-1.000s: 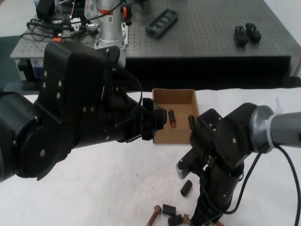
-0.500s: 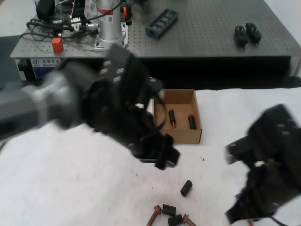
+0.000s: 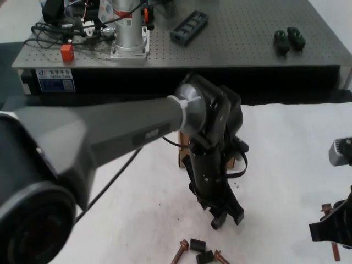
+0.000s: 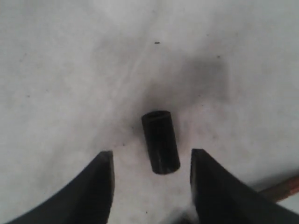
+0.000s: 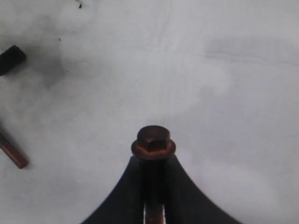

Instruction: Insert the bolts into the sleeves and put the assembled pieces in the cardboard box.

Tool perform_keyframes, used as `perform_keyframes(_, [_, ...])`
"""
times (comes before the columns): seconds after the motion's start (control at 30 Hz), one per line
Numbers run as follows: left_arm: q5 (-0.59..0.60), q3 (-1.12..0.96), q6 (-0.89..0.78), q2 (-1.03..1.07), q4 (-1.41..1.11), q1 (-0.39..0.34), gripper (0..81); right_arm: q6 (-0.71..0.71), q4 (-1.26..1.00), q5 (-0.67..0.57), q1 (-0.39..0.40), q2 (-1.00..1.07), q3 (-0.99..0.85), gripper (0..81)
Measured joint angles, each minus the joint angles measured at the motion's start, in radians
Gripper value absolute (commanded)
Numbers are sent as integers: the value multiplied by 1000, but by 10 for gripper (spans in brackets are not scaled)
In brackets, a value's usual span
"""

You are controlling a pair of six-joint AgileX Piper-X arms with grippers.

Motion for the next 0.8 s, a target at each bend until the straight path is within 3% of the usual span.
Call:
perform_keyframes(0.3, [-5, -47, 2, 88, 22, 0, 359, 0, 23, -2, -18, -7, 0, 6])
perform_keyframes(0.47, [-5, -48, 2, 90, 6, 0, 237, 0, 23, -2, -18, -7, 0, 6])
perform_keyframes(0.67, [32, -50, 2, 90, 6, 0, 204, 0, 23, -2, -18, -7, 0, 6])
perform_keyframes(0.73, [48, -50, 2, 90, -2, 0, 155, 0, 23, -2, -18, -7, 0, 6])
perform_keyframes(0.8, [54, -50, 2, 90, -11, 0, 53, 0, 23, -2, -20, -7, 0, 6])
